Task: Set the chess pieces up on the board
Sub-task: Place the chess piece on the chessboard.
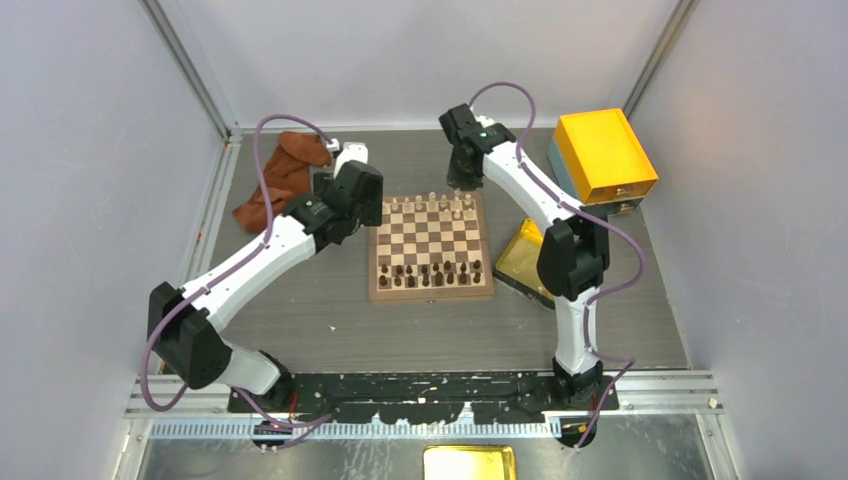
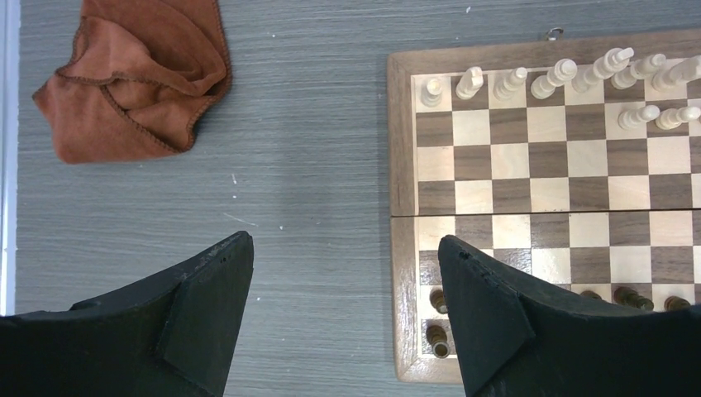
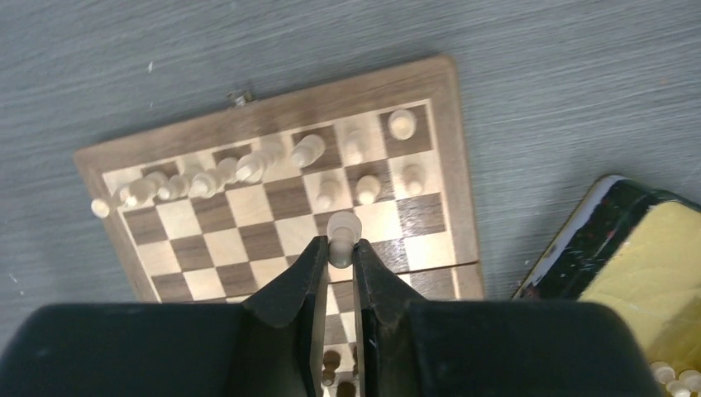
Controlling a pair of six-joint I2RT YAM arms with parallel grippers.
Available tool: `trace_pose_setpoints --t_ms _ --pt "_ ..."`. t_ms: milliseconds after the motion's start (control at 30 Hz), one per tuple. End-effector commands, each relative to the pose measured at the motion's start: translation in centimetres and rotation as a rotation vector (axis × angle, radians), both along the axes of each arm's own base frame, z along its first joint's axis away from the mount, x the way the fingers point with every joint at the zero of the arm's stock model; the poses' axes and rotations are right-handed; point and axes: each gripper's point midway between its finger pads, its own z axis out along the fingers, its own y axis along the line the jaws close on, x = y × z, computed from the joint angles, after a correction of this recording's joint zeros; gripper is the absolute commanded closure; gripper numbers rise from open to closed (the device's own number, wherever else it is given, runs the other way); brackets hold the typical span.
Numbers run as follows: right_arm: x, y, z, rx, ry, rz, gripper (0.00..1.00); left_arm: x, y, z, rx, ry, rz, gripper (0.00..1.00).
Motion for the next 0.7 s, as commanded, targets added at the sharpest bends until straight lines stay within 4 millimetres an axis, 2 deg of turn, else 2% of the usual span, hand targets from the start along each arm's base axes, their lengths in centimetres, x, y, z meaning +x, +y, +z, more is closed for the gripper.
trace_pose_setpoints --t_ms 0,300,667 --pt "-0.8 2.4 1.2 -0.014 0.005 0.076 0.99 0.1 1.1 2.3 -0.036 -0.081 0.040 0.17" --pt "-1.8 5.9 0.0 -0.049 0.040 0.160 0.99 -0.6 1.9 2.3 -0.045 -0.089 0.052 0.17" --pt "-2.7 7.2 -3.0 -0.089 0.108 0.195 0.99 -1.1 2.2 2.0 -0.054 -0.087 0.054 0.17"
